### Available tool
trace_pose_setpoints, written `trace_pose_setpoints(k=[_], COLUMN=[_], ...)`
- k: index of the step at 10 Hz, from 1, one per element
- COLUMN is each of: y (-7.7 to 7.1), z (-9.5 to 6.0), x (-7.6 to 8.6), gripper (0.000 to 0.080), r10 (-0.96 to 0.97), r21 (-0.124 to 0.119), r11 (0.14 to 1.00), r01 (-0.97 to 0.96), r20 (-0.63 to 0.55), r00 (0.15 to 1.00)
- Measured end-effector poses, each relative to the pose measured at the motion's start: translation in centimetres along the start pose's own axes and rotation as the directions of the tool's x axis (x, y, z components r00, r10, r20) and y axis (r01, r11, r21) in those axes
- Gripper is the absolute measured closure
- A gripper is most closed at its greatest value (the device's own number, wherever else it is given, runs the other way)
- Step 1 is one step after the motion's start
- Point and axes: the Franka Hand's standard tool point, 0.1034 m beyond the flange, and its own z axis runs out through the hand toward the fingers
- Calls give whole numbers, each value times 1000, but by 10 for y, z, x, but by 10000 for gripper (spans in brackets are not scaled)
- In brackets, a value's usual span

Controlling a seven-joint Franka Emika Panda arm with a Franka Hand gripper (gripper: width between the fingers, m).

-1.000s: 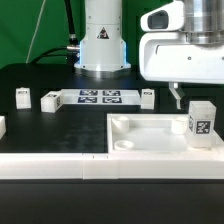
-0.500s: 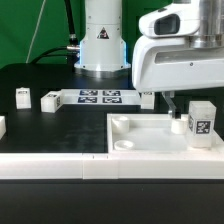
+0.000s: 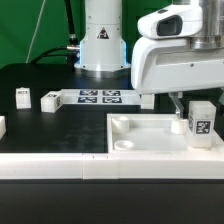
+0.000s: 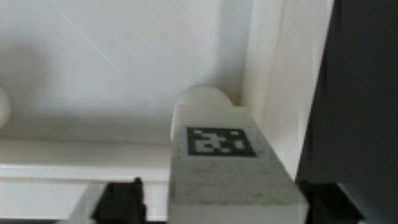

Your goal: Assemble one leg

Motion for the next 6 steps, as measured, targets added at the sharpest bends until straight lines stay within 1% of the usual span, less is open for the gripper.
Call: trace_pose_setpoints(k=[1, 4, 5, 6], y=[1, 1, 1, 1], z=[0, 0, -1, -2], x=[0, 0, 0, 0], gripper=[510, 509, 509, 509], r10=[1, 30, 204, 350], r21=[-1, 0, 10, 16], r11=[1000, 1000, 979, 937], r01=[-1, -30, -204, -349], r20=[0, 0, -7, -19], r00=[1000, 1000, 979, 937])
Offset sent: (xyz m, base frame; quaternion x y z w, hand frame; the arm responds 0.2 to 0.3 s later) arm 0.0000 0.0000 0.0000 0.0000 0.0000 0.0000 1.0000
